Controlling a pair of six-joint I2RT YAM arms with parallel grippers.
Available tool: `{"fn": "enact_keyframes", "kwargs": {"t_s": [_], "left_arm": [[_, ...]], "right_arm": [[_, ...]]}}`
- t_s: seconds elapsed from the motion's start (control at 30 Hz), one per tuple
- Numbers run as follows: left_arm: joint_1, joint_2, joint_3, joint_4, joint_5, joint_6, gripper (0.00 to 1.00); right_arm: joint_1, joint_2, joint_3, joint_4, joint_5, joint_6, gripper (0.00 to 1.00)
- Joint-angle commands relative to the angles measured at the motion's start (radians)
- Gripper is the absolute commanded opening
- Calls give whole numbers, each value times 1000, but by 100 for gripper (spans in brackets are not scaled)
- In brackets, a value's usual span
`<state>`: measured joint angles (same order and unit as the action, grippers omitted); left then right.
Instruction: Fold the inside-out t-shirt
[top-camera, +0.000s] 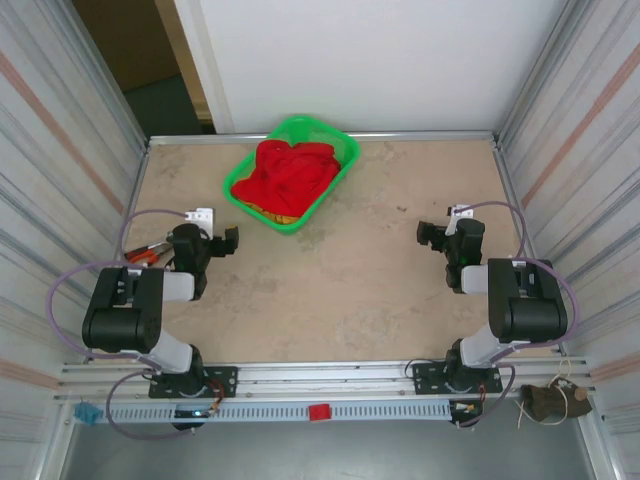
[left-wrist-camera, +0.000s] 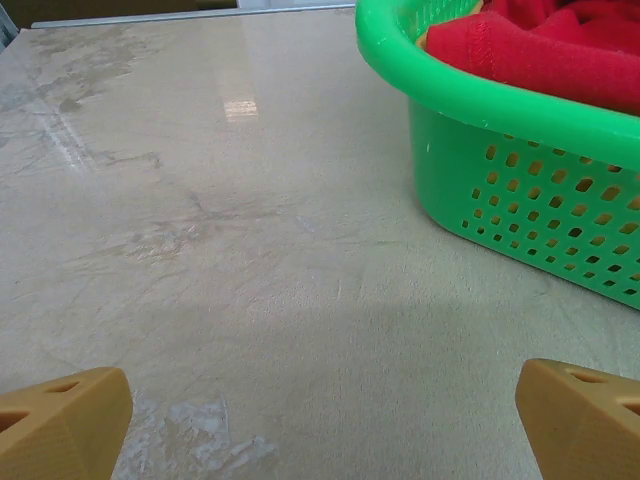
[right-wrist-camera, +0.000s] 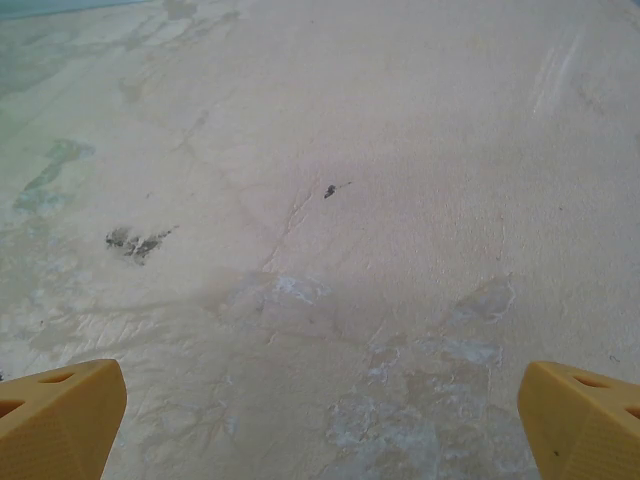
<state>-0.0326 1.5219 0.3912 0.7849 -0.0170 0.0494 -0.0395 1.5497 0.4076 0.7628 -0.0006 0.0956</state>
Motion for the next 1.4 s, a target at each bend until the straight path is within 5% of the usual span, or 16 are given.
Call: {"fn": "enact_keyframes", "kwargs": {"t_s": [0.0, 1.13, 1.37], "left_arm": [[4, -9, 21, 3, 16, 17, 99], [28, -36, 50, -64, 72, 7, 99], [34, -205, 149, -336, 10, -28, 99]], "right_arm": [[0, -11, 10, 17, 11, -7, 99], [-7, -16, 8, 21, 8, -1, 99], [19, -284, 160, -395, 181, 49, 99]]}}
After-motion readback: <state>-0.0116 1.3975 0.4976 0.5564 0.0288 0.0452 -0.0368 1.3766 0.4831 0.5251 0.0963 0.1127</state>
